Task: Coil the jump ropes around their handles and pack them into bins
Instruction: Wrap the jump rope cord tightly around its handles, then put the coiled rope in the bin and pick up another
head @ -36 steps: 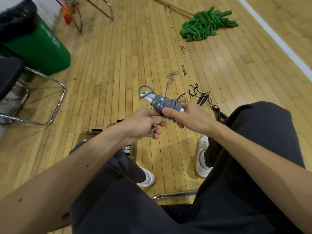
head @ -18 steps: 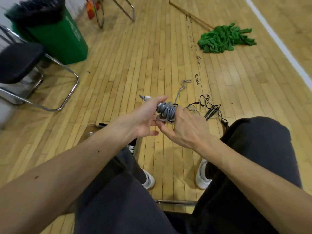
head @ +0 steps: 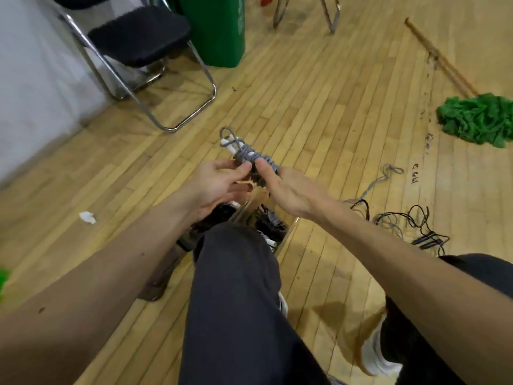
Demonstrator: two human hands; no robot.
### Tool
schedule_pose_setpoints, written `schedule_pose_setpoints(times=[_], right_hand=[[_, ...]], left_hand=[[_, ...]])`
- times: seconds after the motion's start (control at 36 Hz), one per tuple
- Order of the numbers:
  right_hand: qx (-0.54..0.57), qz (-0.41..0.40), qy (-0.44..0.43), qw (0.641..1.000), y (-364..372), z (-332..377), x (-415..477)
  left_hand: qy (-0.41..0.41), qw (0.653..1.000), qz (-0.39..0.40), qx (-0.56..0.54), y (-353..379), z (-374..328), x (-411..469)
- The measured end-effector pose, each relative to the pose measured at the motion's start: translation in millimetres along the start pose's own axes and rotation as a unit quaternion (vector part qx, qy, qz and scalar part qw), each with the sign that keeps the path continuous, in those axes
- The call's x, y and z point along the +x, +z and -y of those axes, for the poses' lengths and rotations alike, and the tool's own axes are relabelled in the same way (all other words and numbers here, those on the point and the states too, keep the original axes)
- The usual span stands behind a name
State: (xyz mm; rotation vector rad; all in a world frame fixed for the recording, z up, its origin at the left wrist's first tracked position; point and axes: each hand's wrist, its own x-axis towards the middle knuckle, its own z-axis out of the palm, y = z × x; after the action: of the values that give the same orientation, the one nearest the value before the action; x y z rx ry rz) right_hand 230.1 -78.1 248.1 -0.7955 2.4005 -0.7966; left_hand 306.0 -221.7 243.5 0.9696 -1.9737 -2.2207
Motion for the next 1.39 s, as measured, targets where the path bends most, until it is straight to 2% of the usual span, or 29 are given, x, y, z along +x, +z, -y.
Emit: schedule_pose_setpoints(times=[0.08, 0.22, 0.33, 0.42, 0.5, 0.58, 0.69, 0.78, 0.86, 1.0, 1.08, 1.11, 1.17, 1.22, 1.28, 1.39], right_hand=[[0.054, 0.072, 0.013, 0.996, 22, 28, 40], [0.113, 0.152, 0.062, 0.980, 72, 37, 100], [0.098, 0.193, 0.134, 0.967, 132, 10, 143], [0.104, 0.234, 0.199, 0.946, 171, -11, 175], [0.130, 0.213, 0.232, 0.940, 210, -31, 205], [0.138, 0.168, 0.212, 0.953, 244, -54, 244], [0.048, 0.135, 0.109, 0.984, 273, -69, 279], [-0.012, 0.143, 0.066, 0.987, 297, -86, 297], [-0.070, 0.159, 0.044, 0.984, 319, -105, 308], [-0.109, 0.128, 0.013, 0.986, 335, -108, 321], [-0.114, 0.165, 0.015, 0.980, 347, -101, 323], [-0.119, 0.170, 0.016, 0.978, 350, -99, 322], [-0.112, 0.167, 0.025, 0.979, 350, -95, 321], [-0.103, 0.189, 0.035, 0.976, 347, -96, 321], [-0.081, 0.221, 0.040, 0.971, 336, -98, 320], [-0.056, 0.233, 0.031, 0.970, 281, -100, 306]], left_hand=[[0.042, 0.998, -0.039, -0.036, -33, 6, 18], [0.030, 0.995, -0.082, -0.049, -87, 42, 65], [-0.036, 0.993, -0.108, -0.026, -110, 100, 103], [-0.097, 0.983, -0.147, -0.059, -123, 146, 133], [-0.146, 0.972, -0.175, -0.050, -135, 182, 163], [-0.171, 0.969, -0.173, -0.036, -149, 210, 198], [-0.215, 0.966, -0.137, -0.049, -164, 235, 240], [-0.279, 0.948, -0.134, -0.070, -169, 261, 272], [-0.314, 0.934, -0.163, -0.051, -168, 291, 297], [-0.307, 0.918, -0.235, 0.089, -168, 312, 312], [-0.249, 0.880, -0.265, 0.304, -171, 317, 304], [-0.232, 0.871, -0.270, 0.338, -170, 318, 299], [-0.225, 0.879, -0.270, 0.323, -172, 315, 293], [-0.231, 0.890, -0.252, 0.303, -172, 306, 290], [-0.231, 0.885, -0.198, 0.352, -170, 288, 288], [-0.213, 0.805, -0.067, 0.549, -157, 232, 280]])
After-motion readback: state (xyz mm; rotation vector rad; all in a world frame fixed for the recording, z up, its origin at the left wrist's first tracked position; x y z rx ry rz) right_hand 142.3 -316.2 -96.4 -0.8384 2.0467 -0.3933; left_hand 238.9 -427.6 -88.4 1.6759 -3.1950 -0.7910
